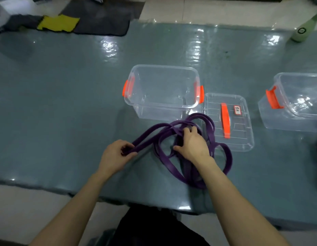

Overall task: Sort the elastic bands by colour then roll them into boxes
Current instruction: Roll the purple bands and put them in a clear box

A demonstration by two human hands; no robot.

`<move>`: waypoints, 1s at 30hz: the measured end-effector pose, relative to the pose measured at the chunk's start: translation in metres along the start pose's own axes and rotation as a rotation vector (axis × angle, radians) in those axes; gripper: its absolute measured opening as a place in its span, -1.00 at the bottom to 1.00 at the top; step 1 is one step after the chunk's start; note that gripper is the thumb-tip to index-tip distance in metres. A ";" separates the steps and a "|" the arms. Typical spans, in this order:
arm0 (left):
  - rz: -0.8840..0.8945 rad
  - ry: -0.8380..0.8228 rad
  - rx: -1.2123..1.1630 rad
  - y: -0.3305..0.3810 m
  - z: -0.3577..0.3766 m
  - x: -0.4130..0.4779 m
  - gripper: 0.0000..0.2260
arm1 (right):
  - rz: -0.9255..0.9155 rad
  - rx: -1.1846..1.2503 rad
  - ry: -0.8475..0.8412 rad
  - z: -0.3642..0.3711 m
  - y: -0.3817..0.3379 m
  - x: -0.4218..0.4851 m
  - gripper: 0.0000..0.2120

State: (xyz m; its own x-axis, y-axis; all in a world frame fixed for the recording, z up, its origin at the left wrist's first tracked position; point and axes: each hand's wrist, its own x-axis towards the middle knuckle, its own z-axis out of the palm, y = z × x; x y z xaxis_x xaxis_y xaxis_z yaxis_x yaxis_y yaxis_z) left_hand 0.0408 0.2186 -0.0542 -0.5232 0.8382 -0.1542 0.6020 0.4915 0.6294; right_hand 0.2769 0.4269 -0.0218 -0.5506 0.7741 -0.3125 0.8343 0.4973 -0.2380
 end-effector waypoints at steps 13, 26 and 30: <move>0.249 0.366 -0.272 -0.050 -0.141 0.048 -0.70 | -0.184 0.119 0.108 -0.084 -0.138 -0.031 -0.81; 0.504 0.806 -0.479 -0.062 -0.489 0.065 -0.75 | -0.479 0.312 0.615 -0.290 -0.419 -0.052 -0.91; 0.533 0.763 -0.340 -0.070 -0.513 0.061 -0.72 | -0.525 0.478 0.473 -0.266 -0.430 -0.051 -0.74</move>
State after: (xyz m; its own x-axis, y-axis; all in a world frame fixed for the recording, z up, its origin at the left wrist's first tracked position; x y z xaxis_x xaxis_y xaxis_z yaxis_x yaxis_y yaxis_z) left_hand -0.3427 0.1144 0.2830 -0.5542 0.4945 0.6696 0.7289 -0.1002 0.6773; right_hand -0.0460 0.2783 0.3405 -0.7036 0.6244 0.3391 0.3135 0.7011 -0.6405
